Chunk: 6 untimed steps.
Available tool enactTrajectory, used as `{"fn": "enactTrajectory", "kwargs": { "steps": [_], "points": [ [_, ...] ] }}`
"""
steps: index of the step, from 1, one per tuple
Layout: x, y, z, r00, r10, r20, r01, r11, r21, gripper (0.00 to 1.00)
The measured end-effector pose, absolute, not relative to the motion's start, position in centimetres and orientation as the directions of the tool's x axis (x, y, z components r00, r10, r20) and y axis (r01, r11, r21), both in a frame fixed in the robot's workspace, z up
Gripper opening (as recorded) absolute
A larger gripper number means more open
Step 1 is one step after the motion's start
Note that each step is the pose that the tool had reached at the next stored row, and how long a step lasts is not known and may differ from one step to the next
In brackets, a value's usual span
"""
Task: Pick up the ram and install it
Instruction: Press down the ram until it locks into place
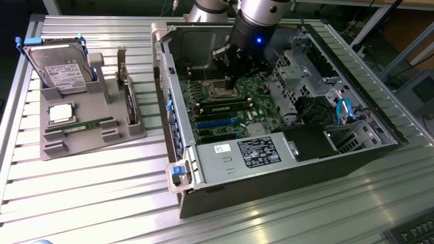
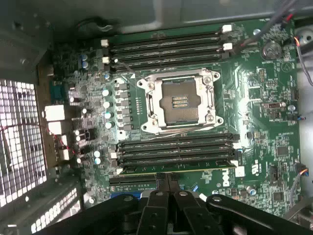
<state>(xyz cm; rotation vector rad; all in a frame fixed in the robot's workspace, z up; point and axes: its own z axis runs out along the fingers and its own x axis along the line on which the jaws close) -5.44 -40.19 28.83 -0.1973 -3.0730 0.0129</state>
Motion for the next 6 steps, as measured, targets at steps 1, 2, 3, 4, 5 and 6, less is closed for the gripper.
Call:
{"fn": "enactTrajectory", "kwargs": {
  "steps": [1, 2, 3, 4, 5, 6],
  "points": [
    [-5.44, -40.19, 28.83, -0.99, 0.13, 0.062, 0.13, 0.992, -0.012, 0.11],
    [-5.44, -40.19, 28.82, -0.99, 0.13, 0.062, 0.13, 0.991, -0.012, 0.11],
    [-5.44, -40.19, 28.83, -0.99, 0.13, 0.062, 0.13, 0.991, -0.012, 0.11],
    [-5.44, -40.19, 28.83, -0.99, 0.13, 0.062, 0.13, 0.991, -0.012, 0.11],
    [-5.44, -40.2, 28.83, -0.99, 0.13, 0.062, 0.13, 0.991, -0.012, 0.11],
    [-5.44, -40.2, 28.83, -0.99, 0.13, 0.062, 0.13, 0.991, -0.012, 0.11]
  ]
}}
